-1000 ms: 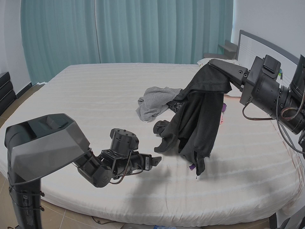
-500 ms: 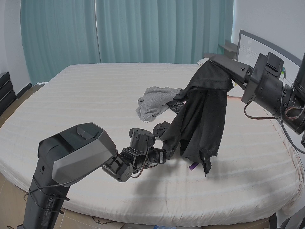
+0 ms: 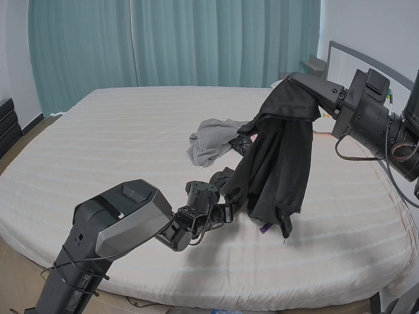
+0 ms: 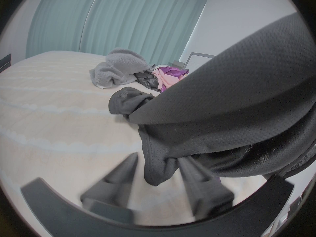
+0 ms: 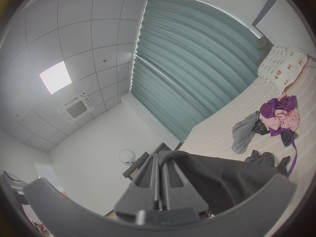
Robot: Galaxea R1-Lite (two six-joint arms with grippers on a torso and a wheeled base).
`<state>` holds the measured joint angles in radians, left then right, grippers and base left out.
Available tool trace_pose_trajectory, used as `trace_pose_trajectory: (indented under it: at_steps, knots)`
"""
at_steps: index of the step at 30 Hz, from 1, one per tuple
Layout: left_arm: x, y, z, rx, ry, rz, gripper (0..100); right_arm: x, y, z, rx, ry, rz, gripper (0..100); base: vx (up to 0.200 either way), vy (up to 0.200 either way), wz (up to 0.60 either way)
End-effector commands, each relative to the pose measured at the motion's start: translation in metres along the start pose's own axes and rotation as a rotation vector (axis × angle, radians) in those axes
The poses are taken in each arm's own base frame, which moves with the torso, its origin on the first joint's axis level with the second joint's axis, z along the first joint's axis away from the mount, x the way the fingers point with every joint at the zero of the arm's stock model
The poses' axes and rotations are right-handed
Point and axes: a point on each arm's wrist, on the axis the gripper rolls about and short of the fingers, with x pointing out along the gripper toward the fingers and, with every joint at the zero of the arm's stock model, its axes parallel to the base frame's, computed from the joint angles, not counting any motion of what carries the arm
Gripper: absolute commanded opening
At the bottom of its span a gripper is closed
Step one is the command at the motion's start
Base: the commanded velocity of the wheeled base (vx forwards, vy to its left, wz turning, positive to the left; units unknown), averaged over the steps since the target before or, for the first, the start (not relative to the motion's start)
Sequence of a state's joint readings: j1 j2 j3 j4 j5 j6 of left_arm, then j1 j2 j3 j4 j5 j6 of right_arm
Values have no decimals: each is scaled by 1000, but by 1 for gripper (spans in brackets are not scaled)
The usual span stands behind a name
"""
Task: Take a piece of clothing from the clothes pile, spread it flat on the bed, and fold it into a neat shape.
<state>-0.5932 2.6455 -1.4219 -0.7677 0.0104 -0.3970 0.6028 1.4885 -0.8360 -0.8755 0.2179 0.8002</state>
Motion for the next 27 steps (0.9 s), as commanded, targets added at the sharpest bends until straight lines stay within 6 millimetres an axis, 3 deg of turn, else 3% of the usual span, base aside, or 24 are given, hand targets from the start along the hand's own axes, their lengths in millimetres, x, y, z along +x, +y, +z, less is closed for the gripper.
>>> trace_pose_trajectory:
  at_steps: [1,11,17,21,25,27]
  knots:
    - [-7,-2,-4,-36,16,1,0,1,-5,2,-2,-7,-17,0,0,0,0]
    - [-48,-9,21,-109,4,-17,0,1,-22,10,-2,-31,-73,0,0,0,0]
    - [-81,-13,42,-124,-4,-42,0,0,-31,14,-4,-39,-95,0,0,0,0]
    - [-108,-9,44,-129,16,-22,0,-2,-38,15,-3,-40,-120,0,0,0,0]
    - [-139,-2,52,-140,2,-5,0,-3,-54,13,5,-22,-164,0,0,0,0]
    - [-156,-2,59,-145,-20,-2,0,-1,-72,10,17,-2,-208,0,0,0,0]
